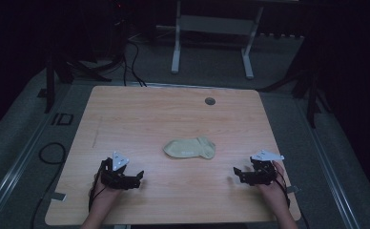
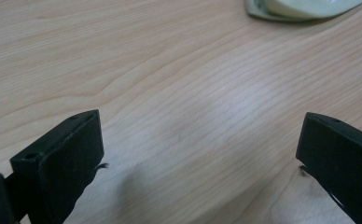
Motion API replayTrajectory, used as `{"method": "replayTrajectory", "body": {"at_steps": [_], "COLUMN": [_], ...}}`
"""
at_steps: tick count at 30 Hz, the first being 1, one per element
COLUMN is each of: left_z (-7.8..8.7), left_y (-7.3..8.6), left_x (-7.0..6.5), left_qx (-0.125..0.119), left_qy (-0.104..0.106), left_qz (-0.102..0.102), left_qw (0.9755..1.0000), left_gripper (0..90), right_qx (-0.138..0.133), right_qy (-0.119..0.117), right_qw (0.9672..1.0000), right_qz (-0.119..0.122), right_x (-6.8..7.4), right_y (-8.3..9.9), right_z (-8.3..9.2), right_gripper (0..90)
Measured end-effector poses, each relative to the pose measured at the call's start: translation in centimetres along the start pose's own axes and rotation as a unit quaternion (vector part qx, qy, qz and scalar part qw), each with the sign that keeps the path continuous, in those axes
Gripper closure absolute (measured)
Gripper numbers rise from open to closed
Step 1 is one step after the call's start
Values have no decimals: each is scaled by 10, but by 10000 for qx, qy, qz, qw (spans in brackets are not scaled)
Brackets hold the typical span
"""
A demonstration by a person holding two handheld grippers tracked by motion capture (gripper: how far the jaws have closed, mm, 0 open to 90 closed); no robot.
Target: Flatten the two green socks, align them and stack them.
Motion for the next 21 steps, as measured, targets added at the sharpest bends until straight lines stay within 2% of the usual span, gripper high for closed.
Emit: {"method": "replayTrajectory", "body": {"at_steps": [3,6,9,11,13,16,18,21], "left_z": [4,9,13,15,17,20,22,25], "left_y": [4,8,11,13,15,20,23,25], "left_x": [-1,-4,-4,-3,-2,2,4,6], "left_qx": [-45,-62,-74,-81,-98,-80,-77,-108], "left_qy": [19,14,-2,-16,-1,-69,-121,-157], "left_qz": [14,-3,13,63,82,128,129,193], "left_qw": [10000,10000,10000,9999,9999,9999,9998,9996], "left_gripper": [6,6,6,6,6,6,6,6], "right_qx": [-93,-72,-95,-148,-209,-163,-185,-218], "right_qy": [75,186,190,189,296,351,428,437], "right_qw": [9999,9998,9997,9996,9993,9991,9986,9984], "right_qz": [-61,-68,-111,-118,-118,-147,-260,-291], "right_x": [-2,-5,-5,-5,-4,-6,-8,-9], "right_y": [5,12,14,16,19,24,27,29], "right_z": [4,6,8,11,14,14,17,18], "right_gripper": [129,131,130,130,135,135,135,135]}}
Point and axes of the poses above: each handheld gripper's, and its own axes: z roughly backward along the jaws, y roughly out of its underside, x roughly to its left, the point moved 5 cm from there along -z, roughly forward along the jaws, and after that the axes turned 7 degrees about x, right-handed, at the moved point
